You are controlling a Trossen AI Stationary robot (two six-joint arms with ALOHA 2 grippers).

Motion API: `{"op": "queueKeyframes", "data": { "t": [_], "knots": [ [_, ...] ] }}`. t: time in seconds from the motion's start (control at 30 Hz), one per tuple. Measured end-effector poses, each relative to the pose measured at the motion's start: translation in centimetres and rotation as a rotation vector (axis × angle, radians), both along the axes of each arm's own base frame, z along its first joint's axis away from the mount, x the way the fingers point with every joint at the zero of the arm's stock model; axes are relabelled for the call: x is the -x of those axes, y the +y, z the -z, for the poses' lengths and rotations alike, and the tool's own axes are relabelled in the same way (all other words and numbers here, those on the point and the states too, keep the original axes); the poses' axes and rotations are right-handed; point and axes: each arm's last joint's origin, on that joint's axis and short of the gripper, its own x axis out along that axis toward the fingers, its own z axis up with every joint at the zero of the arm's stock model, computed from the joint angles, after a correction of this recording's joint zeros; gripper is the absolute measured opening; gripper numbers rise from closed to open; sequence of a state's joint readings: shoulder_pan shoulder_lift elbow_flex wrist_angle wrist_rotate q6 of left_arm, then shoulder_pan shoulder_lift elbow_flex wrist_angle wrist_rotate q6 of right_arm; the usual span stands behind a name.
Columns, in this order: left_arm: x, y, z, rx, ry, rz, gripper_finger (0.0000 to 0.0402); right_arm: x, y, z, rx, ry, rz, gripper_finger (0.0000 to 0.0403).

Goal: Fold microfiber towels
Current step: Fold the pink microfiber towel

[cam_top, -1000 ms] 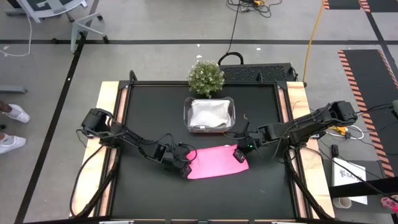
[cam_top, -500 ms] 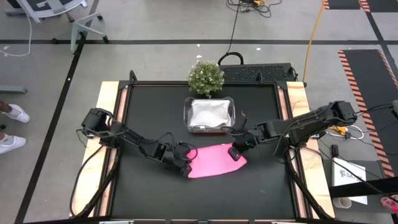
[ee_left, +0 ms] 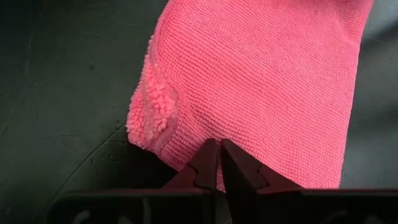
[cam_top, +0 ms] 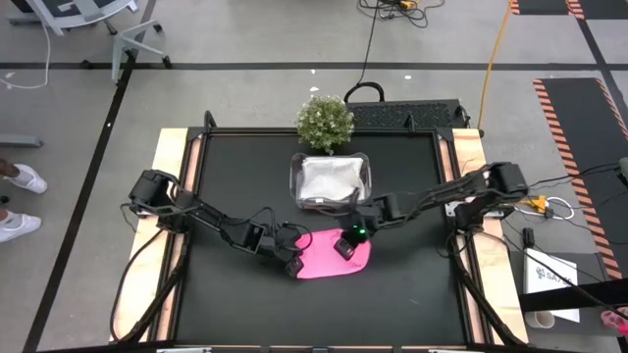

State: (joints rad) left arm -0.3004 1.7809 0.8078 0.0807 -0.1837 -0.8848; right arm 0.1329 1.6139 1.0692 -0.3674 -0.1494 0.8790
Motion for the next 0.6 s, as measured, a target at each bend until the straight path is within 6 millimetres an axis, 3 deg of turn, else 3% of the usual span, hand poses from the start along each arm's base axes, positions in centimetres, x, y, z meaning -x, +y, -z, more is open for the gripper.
{"op": "queueKeyframes", "data": {
  "t": [0.2,0.33,0.6],
  "knots": [
    [0.0,0.0,0.0,0.0,0.0,0.0,0.0026,-4.4,-0.7,-0.3,-0.032,-0.12,-0.099,0.0],
    [0.0,0.0,0.0,0.0,0.0,0.0,0.0026,-6.4,-1.0,0.6,-0.068,-0.17,-0.124,0.0],
    [0.0,0.0,0.0,0.0,0.0,0.0,0.0026,-7.3,-1.1,2.7,-0.057,-0.166,-0.166,0.0013]
  ]
}}
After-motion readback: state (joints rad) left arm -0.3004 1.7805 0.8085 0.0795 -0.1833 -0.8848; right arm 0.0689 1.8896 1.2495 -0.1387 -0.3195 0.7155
